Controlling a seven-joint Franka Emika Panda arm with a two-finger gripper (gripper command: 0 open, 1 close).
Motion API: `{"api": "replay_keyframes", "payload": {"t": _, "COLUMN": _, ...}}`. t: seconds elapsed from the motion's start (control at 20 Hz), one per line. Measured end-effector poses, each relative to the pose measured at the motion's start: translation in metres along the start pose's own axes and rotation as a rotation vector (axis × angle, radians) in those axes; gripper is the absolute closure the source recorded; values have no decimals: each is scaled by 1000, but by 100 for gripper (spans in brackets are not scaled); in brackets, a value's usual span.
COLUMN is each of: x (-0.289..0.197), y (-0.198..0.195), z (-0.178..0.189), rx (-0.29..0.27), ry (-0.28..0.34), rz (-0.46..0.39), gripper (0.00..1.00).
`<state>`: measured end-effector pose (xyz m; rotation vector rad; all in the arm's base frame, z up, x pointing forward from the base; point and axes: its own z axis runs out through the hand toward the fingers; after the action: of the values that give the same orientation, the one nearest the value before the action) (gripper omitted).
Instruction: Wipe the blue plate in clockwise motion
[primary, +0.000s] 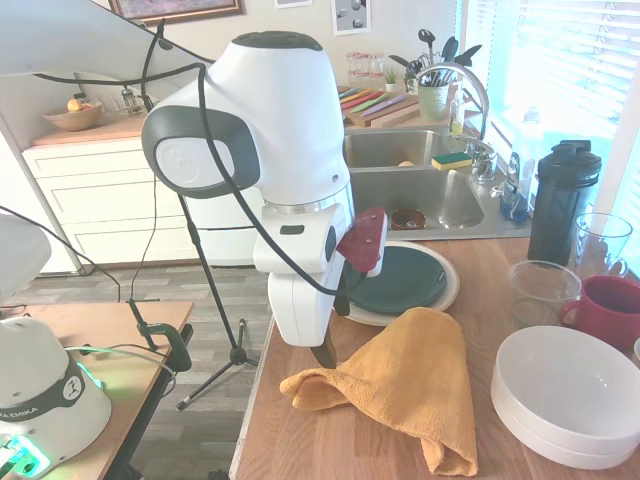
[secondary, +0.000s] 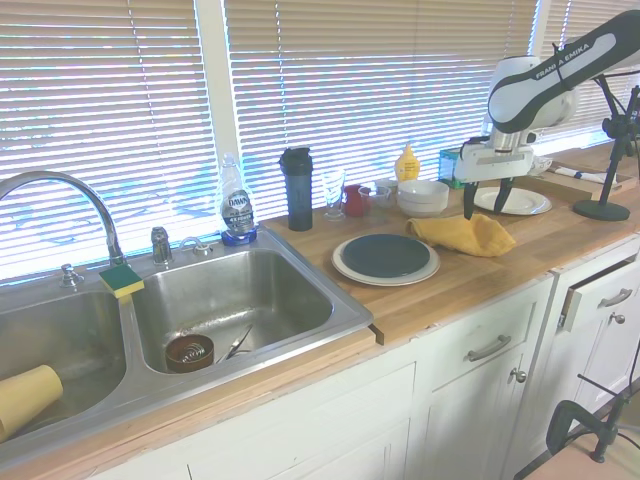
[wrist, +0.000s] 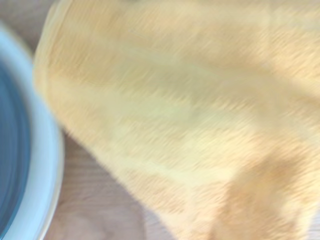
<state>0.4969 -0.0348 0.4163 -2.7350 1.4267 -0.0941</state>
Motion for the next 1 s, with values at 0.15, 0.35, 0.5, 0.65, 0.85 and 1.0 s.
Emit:
{"api": "replay_keyframes", "payload": {"t": 0.15, "x": 14, "y": 9, "z": 4, "rx": -14, "ry": -32, "rz": 46, "gripper": 0}}
{"api": "replay_keyframes", "payload": {"t": 0.35, "x": 22, "y": 21, "z": 17, "rx": -40, "ry": -104, "rz": 100, "gripper": 0}}
{"api": "replay_keyframes", "payload": {"t": 0.5, "x": 20, "y": 26, "z": 24, "rx": -54, "ry": -167, "rz": 129, "gripper": 0}}
{"api": "replay_keyframes", "payload": {"t": 0.65, "x": 21, "y": 28, "z": 37, "rx": -66, "ry": -206, "rz": 154, "gripper": 0}}
{"api": "replay_keyframes", "payload": {"t": 0.85, "x": 29, "y": 28, "z": 64, "rx": -71, "ry": -231, "rz": 184, "gripper": 0}}
{"api": "replay_keyframes", "payload": {"t": 1.0, "x": 36, "y": 22, "z": 79, "rx": -43, "ry": -234, "rz": 193, "gripper": 0}}
